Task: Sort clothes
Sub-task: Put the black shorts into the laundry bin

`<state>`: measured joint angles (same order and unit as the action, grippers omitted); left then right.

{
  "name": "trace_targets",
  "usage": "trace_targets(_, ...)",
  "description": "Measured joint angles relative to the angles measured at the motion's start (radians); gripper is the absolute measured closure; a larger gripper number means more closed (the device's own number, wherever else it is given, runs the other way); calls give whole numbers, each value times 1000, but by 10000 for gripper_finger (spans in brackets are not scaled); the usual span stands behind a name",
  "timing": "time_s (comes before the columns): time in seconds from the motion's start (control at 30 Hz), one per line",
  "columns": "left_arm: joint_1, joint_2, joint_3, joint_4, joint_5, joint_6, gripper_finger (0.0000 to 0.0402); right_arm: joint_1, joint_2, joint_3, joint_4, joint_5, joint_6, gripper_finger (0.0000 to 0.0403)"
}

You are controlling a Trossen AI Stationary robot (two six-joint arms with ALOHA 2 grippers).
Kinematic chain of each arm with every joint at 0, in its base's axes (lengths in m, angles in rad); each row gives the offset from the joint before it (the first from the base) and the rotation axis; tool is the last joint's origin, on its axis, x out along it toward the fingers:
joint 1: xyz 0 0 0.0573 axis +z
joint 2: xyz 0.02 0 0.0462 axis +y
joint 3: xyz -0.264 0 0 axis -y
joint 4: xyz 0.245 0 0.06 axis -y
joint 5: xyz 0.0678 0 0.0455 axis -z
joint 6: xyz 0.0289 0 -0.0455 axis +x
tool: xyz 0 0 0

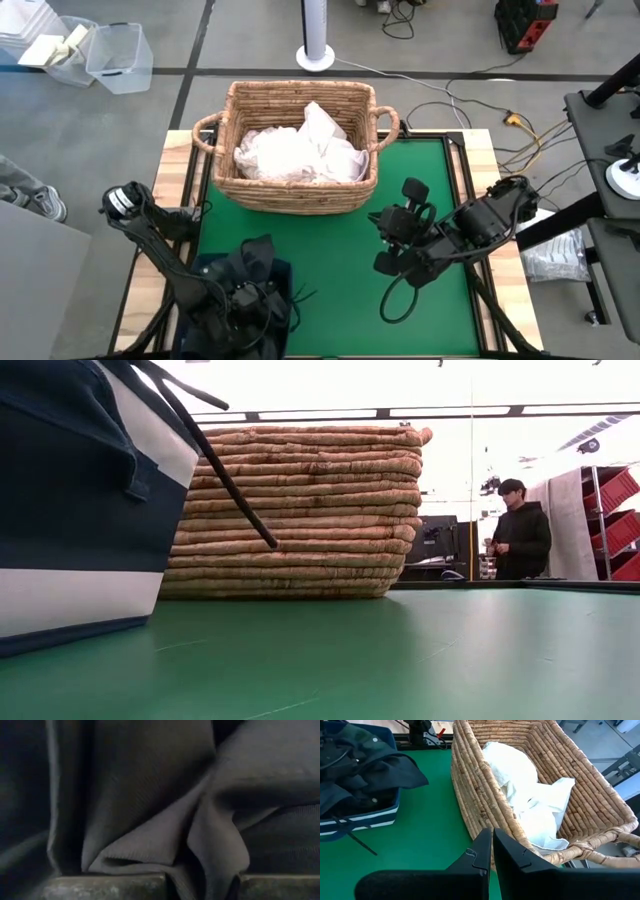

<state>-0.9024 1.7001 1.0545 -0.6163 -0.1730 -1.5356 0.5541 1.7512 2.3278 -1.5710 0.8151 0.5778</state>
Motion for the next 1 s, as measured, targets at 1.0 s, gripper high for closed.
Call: trace_targets(1.0, 0, -33, 443, -542, 58, 153, 280, -7, 0, -51, 0, 0, 14, 390)
